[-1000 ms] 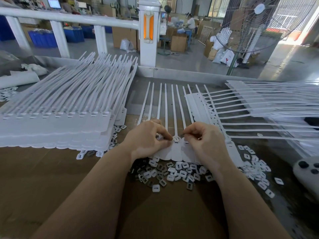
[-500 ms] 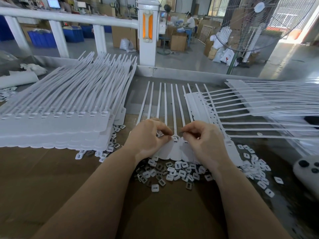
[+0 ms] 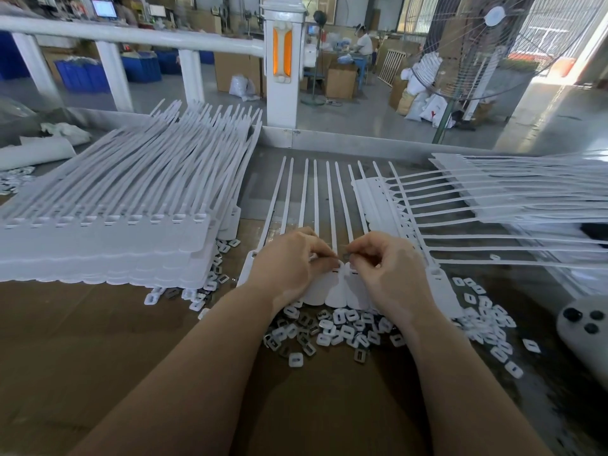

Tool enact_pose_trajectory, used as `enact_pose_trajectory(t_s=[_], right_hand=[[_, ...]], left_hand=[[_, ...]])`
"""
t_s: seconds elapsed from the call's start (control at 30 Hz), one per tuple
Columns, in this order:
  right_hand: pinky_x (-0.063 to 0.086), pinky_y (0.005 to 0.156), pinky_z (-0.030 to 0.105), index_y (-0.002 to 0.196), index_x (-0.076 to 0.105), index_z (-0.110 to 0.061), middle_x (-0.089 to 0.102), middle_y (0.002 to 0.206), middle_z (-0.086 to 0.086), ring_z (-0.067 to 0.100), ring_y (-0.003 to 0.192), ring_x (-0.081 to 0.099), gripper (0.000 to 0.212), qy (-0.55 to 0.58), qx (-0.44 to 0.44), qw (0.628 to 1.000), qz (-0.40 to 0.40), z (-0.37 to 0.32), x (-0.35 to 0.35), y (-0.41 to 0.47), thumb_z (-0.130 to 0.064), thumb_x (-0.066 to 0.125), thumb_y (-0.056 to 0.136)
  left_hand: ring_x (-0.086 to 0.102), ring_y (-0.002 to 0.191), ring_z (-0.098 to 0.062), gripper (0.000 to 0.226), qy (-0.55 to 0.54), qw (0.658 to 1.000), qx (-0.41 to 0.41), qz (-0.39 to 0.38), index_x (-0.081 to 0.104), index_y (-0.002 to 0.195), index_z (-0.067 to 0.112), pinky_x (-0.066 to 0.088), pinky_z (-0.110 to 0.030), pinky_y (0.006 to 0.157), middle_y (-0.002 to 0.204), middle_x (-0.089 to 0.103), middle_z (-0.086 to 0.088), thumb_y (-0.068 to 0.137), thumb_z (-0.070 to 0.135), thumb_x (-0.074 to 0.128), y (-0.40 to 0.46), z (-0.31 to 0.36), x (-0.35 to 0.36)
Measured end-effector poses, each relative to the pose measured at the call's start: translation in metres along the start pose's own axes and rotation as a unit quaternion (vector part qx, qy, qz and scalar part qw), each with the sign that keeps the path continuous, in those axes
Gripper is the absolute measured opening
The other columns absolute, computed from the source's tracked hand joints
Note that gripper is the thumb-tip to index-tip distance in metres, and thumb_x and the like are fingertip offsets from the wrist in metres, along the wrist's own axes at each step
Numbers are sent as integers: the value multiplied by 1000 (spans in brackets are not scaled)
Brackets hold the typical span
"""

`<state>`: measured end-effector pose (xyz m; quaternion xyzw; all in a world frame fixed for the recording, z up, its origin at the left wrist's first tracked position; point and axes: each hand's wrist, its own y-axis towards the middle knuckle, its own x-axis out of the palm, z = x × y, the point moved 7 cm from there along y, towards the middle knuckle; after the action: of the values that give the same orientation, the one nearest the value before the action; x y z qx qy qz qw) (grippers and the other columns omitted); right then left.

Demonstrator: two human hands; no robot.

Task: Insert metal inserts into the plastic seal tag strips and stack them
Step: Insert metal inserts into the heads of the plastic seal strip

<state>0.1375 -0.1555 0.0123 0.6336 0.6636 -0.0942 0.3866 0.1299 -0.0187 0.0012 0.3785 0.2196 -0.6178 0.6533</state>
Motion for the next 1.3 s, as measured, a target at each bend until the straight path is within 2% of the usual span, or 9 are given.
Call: enact_pose_trajectory(t_s=[0.07, 0.13, 0.33, 0.53, 0.8, 0.93, 1.07, 1.2, 1.3], right_hand=[[46, 73, 13, 87, 68, -20, 67, 81, -6, 5, 79, 61, 13, -4, 0, 1000, 5, 0, 0, 0, -8, 62, 85], [47, 75, 18, 86, 67, -22, 66, 82, -8, 6, 80, 61, 15, -14, 4, 1000, 12, 0, -1, -1, -8, 62, 85], [48, 80, 27, 89, 69, -18, 65, 84, -6, 12, 85, 60, 14, -55, 38, 997, 25, 8, -5, -1, -9, 59, 85], [47, 78, 23, 88, 70, -20, 67, 87, -5, 9, 82, 60, 14, -62, 56, 996, 7, 10, -4, 0, -10, 61, 85], [50, 81, 30, 82, 68, -23, 67, 85, -4, 11, 84, 60, 13, -54, 82, 995, -20, 13, -2, 2, -12, 62, 84], [50, 80, 30, 82, 65, -23, 66, 86, -3, 12, 82, 59, 14, -52, 76, 995, -21, 13, -2, 3, -10, 59, 85], [48, 74, 23, 85, 64, -21, 64, 84, -5, 9, 81, 59, 14, -36, 67, 997, -8, 13, -3, 2, -9, 58, 87], [48, 82, 23, 93, 67, -20, 65, 89, -6, 8, 88, 61, 16, -2, 63, 998, 0, 12, -6, 1, -9, 58, 88], [50, 85, 27, 87, 67, -24, 66, 87, -7, 8, 87, 62, 18, 11, 62, 998, -7, 11, -6, 1, -8, 57, 89]], left_hand=[[49, 75, 2, 12, -29, 999, -2, 26, 71, 90, 24, 36, -11, 69, 79, 50, 19, 86, 31, 63, 0, -2, -5], [48, 69, 9, 7, -60, 998, -6, 34, 67, 82, 27, 35, -4, 63, 76, 52, 20, 87, 29, 63, -1, -4, -10], [46, 71, 5, 8, -30, 999, 9, -34, 66, 87, 24, 33, 0, 65, 76, 49, 22, 89, 29, 60, -3, -4, -6], [47, 71, 6, 10, -36, 998, 0, -48, 59, 78, 33, 34, -6, 61, 74, 51, 23, 88, 32, 61, -3, -6, -5], [47, 69, 6, 15, -46, 997, -6, -56, 57, 73, 37, 33, -6, 59, 73, 51, 23, 87, 33, 61, -3, -6, -5], [49, 74, 1, 6, -64, 996, -3, -55, 68, 79, 27, 34, -13, 66, 80, 55, 18, 82, 32, 67, -3, -6, -4], [54, 81, -7, 10, -94, 993, 3, -65, 73, 78, 20, 41, -23, 74, 89, 62, 6, 76, 29, 74, -5, -4, -3], [57, 81, -9, 8, -118, 989, 3, -86, 74, 74, 23, 43, -22, 72, 89, 63, 6, 70, 28, 79, -7, -1, -2], [57, 79, -7, 9, -122, 988, 2, -96, 74, 75, 23, 43, -22, 72, 89, 64, 7, 70, 28, 79, -8, -1, -1]])
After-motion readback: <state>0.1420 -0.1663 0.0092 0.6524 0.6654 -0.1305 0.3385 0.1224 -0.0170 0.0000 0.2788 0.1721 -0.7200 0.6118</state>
